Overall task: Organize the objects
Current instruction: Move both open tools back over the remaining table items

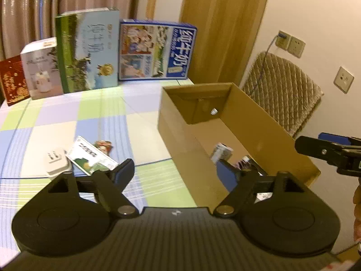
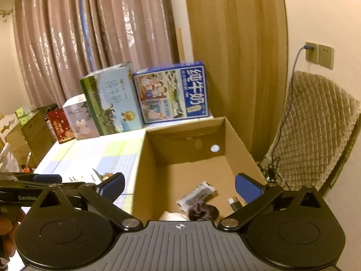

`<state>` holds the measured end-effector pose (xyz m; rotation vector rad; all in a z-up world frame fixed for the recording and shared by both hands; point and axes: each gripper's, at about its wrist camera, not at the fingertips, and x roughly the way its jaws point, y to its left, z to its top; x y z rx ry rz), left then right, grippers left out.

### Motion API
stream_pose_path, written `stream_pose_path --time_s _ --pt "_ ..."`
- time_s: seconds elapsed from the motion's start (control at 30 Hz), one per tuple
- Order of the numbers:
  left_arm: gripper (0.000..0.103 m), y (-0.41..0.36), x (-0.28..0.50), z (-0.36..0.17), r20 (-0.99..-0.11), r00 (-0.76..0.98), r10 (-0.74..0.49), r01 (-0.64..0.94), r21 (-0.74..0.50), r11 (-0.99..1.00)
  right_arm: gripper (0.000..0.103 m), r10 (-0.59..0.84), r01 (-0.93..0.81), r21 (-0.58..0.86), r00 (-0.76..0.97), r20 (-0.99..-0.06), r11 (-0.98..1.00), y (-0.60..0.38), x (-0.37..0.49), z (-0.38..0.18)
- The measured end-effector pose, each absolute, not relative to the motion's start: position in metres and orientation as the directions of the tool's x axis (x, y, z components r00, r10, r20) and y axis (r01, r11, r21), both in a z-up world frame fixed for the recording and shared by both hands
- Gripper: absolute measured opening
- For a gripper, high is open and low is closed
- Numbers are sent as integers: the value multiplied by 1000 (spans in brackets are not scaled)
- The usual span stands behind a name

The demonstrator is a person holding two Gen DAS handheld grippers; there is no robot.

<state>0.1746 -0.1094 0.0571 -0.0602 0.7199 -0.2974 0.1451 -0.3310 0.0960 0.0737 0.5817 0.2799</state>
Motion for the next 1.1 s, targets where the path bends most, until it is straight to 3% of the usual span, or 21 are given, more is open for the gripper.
stream_pose_path --time_s 0.43,0.8,1.1 --pt "100 -4 167 49 -647 749 -143 95 -109 989 101 364 -333 155 781 -507 930 -277 148 108" --pt "102 63 160 40 -662 747 -58 -1 -89 996 101 463 -450 153 738 -491 880 -207 151 106" --pt "102 91 163 30 -677 736 3 -39 -38 998 101 514 -524 146 676 -528 839 -143 162 68"
